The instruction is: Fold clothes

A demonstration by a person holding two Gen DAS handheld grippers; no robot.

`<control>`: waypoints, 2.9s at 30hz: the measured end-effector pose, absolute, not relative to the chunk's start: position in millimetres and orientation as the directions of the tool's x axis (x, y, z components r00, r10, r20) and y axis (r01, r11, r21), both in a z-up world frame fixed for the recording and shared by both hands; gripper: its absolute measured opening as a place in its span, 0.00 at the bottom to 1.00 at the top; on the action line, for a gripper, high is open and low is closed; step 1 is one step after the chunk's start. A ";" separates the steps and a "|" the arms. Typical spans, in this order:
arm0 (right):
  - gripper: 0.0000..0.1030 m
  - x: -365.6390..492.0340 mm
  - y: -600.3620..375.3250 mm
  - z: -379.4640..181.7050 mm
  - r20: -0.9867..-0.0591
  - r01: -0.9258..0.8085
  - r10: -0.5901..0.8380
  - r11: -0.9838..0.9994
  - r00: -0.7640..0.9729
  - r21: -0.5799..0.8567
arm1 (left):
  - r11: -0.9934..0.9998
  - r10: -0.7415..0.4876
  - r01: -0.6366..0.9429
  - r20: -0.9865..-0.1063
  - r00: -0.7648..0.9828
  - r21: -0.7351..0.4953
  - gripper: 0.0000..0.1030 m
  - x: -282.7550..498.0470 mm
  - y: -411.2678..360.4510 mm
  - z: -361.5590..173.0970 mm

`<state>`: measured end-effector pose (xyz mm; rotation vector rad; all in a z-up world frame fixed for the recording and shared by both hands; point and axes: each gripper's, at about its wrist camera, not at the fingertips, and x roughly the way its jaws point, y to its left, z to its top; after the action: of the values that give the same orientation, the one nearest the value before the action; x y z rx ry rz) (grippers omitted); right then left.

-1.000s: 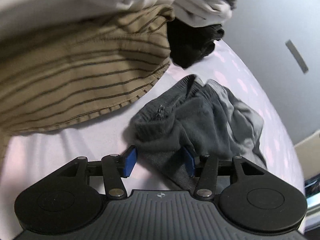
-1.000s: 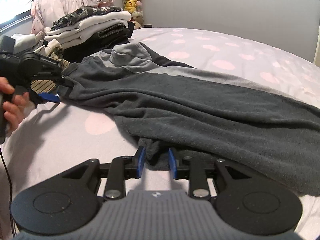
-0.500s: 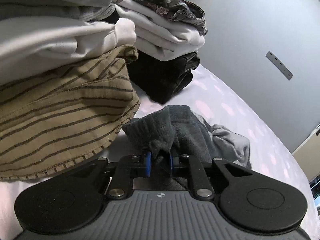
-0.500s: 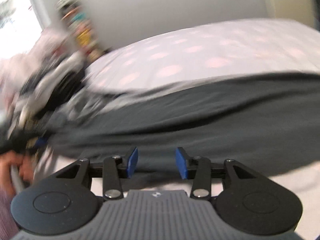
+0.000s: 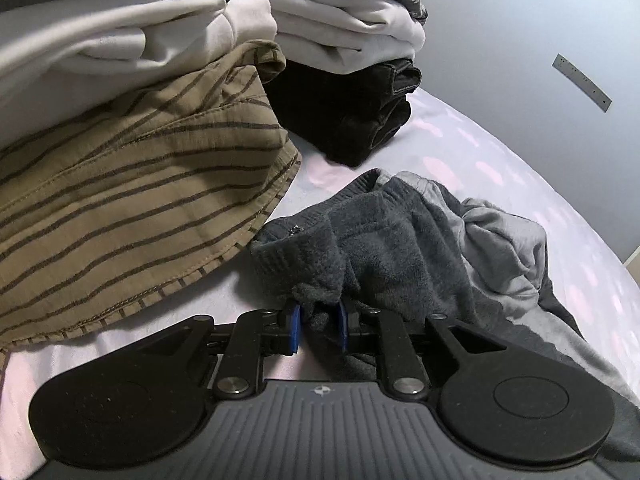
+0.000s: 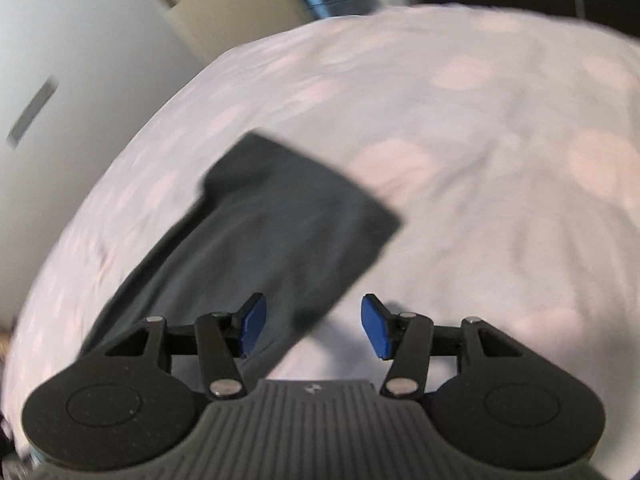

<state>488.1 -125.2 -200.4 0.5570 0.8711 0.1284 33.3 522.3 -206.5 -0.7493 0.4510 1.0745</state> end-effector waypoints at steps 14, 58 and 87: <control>0.54 571.0 -83.6 -209.6 -0.668 0.074 0.272 0.895 0.692 0.441 | 0.300 0.645 -0.919 -0.656 0.392 -0.254 0.22 40.6 516.2 -209.3; 0.12 251.4 437.6 -5.7 -0.530 -0.752 0.738 0.608 0.417 0.254 | 0.255 0.550 -0.791 -0.589 0.592 -0.557 0.57 -39.8 546.8 -147.2; 0.49 238.1 371.4 -63.5 -0.654 -0.747 0.709 0.579 0.264 0.326 | 0.249 0.507 -0.788 -0.618 0.601 -0.563 0.69 -32.0 526.4 -146.5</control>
<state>238.1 371.4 -63.5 -0.0515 0.8544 0.9844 -32.0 526.4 -146.5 -0.9707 0.3400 0.9050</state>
